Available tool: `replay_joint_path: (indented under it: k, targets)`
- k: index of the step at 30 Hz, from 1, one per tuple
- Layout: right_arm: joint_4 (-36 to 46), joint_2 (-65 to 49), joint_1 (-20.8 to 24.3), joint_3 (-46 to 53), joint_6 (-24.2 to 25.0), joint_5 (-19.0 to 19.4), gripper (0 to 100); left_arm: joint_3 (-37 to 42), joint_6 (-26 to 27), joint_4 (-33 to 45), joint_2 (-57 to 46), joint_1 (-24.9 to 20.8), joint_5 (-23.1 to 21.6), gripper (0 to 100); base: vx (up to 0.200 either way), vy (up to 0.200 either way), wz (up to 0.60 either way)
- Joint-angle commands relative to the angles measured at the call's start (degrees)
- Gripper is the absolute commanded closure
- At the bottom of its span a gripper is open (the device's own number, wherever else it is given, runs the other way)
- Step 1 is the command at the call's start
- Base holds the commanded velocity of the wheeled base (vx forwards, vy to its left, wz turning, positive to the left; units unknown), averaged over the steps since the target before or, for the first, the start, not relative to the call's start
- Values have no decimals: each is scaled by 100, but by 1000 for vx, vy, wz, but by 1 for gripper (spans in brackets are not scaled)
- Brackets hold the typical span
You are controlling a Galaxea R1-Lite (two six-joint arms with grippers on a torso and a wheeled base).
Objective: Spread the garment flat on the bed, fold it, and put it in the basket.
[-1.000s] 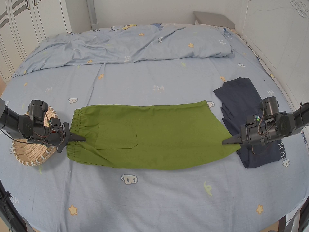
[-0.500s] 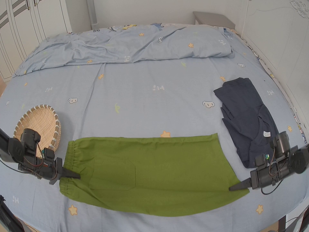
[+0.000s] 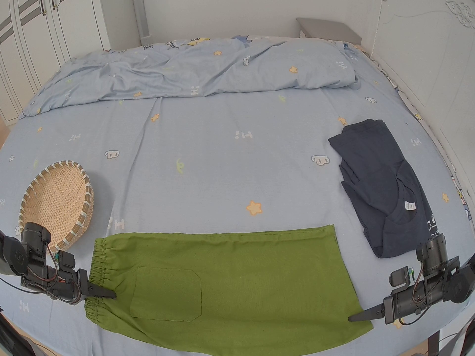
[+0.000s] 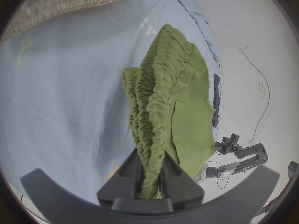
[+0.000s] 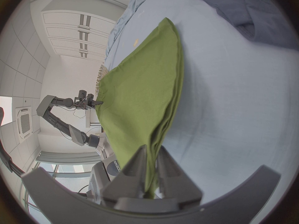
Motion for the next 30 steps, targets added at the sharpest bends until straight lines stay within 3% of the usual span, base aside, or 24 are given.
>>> replay_joint_path:
  k: [1,6,8,11,15,17,20,23,30]
  targets:
    - [-52,108,-7,83,-1,5,0,10,-1,9,-58,32,4,100,0,0,0]
    - [-263,-551,-174,118,26,5,0,-7,-1,53,-453,252,57,100,0,0,0]
    - [-219,-903,-517,-278,254,5,0,-34,60,202,-761,358,84,100,0,0,0]
    - [-157,-1342,-543,-770,852,5,0,-227,183,536,-1060,577,145,100,0,0,0]
    - [-140,-1632,-350,-1183,1327,-39,0,-614,676,1397,-1253,867,154,100,0,0,0]
    - [-122,-1720,-297,-1218,1371,-56,0,-904,1124,1925,-1253,1131,163,100,0,0,0]
    - [-69,-1738,-288,-1236,1362,-56,0,-1334,1229,2435,-1262,1184,250,100,0,0,0]
    - [-69,-1746,-288,-1288,1371,-65,0,-1642,1159,2663,-1306,1140,365,100,0,0,0]
    - [203,-1993,-236,-1429,1371,-65,0,-2380,755,3252,-2035,-293,1050,100,0,0,0]
